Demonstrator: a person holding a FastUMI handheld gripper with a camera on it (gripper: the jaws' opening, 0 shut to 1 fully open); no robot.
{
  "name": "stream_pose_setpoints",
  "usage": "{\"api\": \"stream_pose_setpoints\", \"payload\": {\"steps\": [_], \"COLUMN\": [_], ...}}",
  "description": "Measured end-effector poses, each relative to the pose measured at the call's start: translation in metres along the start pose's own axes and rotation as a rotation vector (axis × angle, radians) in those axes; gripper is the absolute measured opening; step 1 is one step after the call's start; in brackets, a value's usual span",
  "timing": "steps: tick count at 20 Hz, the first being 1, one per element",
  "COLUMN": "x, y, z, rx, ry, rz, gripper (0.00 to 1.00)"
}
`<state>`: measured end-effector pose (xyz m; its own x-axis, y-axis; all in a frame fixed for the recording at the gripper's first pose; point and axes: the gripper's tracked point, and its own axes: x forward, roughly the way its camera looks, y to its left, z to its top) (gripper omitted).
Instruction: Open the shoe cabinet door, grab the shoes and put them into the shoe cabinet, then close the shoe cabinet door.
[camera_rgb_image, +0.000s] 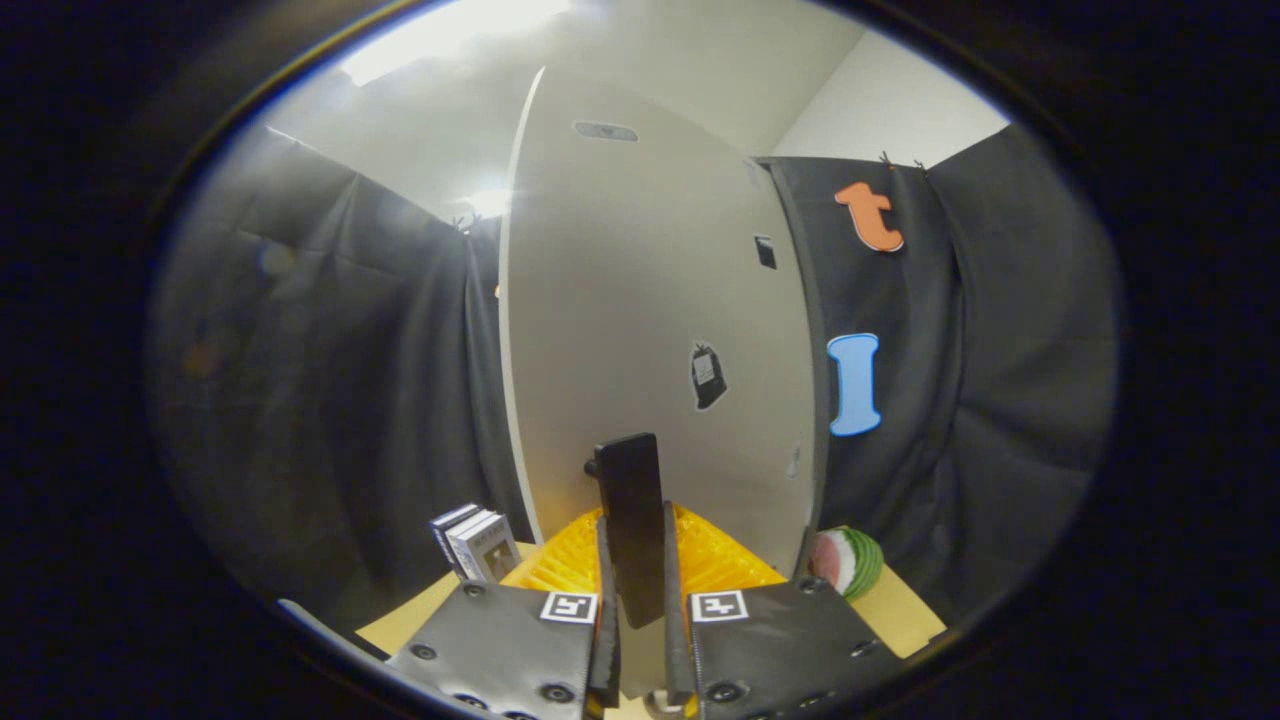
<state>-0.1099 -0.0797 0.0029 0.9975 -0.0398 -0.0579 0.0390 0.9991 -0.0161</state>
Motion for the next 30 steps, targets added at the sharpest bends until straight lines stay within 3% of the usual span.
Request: {"api": "stream_pose_setpoints", "payload": {"steps": [3,5,30], "x": [-0.014,-0.024,-0.079], "y": [-0.02,-0.035,-0.202], "z": [-0.001,0.003,0.014], "rx": [0.018,0.017,0.011], "ry": [0.003,0.001,-0.028], "rz": [-0.017,-0.033,-0.31], "gripper": [0.18,0.12,0.04]}}
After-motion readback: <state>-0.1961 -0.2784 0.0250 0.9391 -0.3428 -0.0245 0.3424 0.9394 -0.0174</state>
